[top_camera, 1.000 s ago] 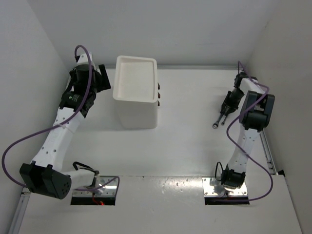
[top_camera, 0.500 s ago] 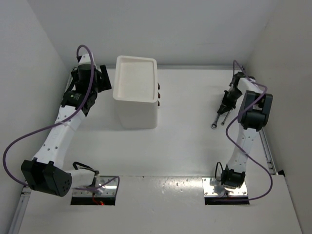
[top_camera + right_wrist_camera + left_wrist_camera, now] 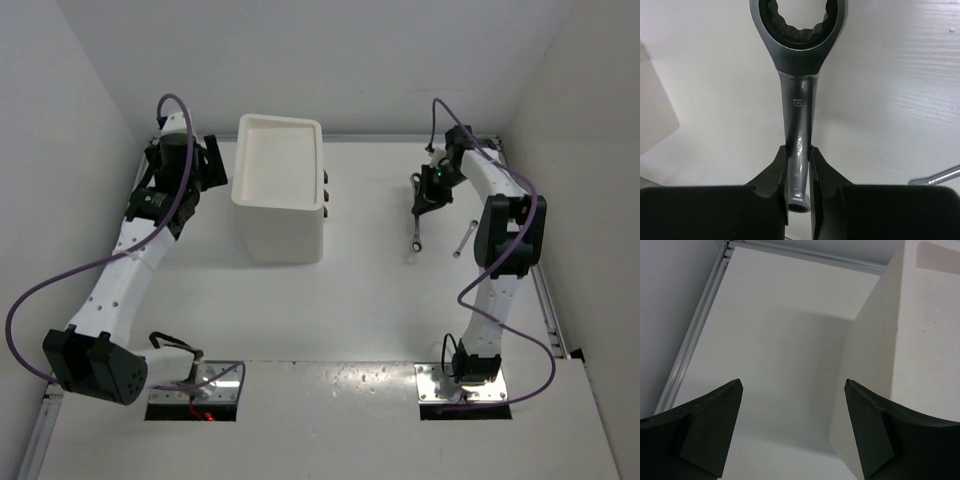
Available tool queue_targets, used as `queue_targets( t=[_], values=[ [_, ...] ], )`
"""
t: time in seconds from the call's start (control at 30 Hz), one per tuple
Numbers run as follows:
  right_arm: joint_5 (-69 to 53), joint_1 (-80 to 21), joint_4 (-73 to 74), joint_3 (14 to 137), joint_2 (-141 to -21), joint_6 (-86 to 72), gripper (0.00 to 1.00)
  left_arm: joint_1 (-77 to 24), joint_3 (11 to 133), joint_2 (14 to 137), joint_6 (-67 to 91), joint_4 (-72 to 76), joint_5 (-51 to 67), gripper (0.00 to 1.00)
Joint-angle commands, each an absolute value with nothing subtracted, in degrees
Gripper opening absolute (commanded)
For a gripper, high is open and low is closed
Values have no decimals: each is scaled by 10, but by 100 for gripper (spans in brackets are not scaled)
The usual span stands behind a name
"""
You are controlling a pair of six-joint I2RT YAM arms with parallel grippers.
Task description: Sort the tools into containers
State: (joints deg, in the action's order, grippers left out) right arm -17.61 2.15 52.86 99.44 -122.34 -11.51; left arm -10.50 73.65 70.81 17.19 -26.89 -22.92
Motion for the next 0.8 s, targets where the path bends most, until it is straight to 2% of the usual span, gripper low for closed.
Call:
queue_targets(
  t=[0.0,0.23,0.47,0.77],
  values=[
    [-232,17,526,991,-1175,-97,0,-99,732,689,171,-255,-238,90],
    [-377,6,508,1027,-1108,-70,0,-99,726,689,165,-255,-261,90],
    [-449,-20,443,1085,-1064,-108,0,-99,731,689,135,-255,-252,90],
    [-499,-72,374,1279,-1104,-204,0,-99,731,706,135,-255,-203,90]
  ],
)
